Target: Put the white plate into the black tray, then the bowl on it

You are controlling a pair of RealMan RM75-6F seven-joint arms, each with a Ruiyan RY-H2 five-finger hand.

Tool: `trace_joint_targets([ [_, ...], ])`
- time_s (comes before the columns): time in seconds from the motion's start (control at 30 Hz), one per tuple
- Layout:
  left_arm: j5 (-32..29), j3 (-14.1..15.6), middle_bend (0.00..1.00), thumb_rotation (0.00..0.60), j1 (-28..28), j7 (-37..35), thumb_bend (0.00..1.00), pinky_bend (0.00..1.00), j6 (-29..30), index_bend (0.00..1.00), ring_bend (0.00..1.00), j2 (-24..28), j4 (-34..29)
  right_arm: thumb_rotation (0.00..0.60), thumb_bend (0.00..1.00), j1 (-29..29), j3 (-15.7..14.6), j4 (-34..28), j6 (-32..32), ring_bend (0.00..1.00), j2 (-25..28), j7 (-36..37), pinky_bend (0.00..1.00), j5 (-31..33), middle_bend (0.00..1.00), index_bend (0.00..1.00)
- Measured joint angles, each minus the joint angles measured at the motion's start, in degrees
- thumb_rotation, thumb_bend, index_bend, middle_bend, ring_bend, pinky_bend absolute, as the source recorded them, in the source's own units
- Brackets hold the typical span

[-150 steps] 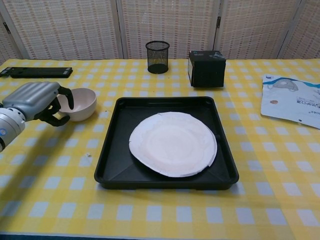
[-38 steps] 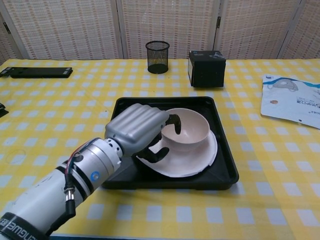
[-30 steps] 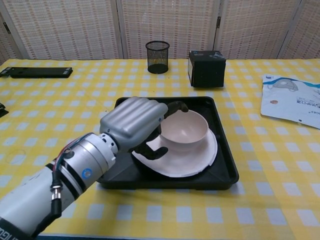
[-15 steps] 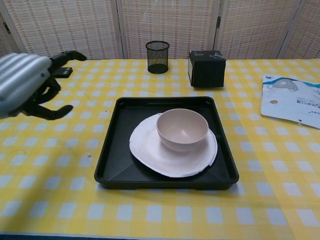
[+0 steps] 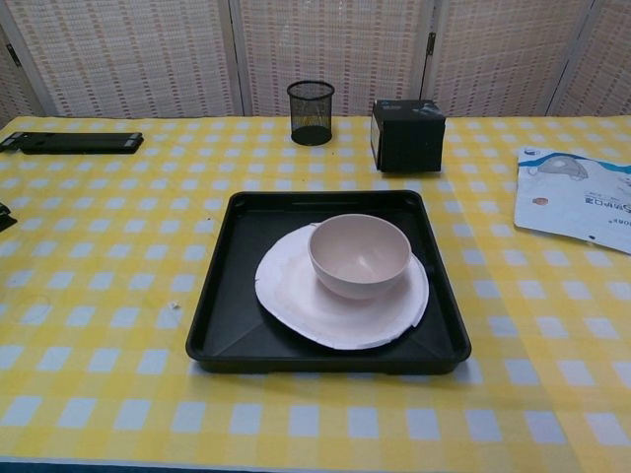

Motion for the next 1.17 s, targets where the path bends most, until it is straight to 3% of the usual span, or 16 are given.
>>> trace_joint_targets([
  [0.2,0.36,1.44,0.01,0.6,3.34,-6.63,0.32,0.0,0.23,0.08,0.0,2.17,2.47,0.6,0.31,1.27,1.99,-0.51,-2.77,0.0,-3.07,-5.81,0.0,4.82,0.0,0.0],
  [0.43,3.46,0.63,0.01,0.6,5.05,-12.08,0.31,0.0,1.45,0.08,0.0,3.88,3.74,0.6,0.31,3.03,1.96,-0.14,-6.26,0.0,-3.63,-5.68,0.0,6.11,0.0,0.0],
  [0.77,2.19,-1.0,0.0,0.6,5.07,-14.49,0.29,0.0,-2.55,0.1,0.0,4.59,4.87,0.6,0.31,1.9,1.71,-0.78,-2.36,0.0,-2.53,-4.39,0.0,5.21,0.0,0.0],
  [1.17,1.54,-2.32,0.0,0.6,4.32,-15.12,0.29,0.01,-6.83,0.11,0.0,4.36,5.87,0.6,0.31,3.66,2.27,1.82,-4.19,0.0,-3.68,-2.31,0.0,5.77,0.0,0.0],
])
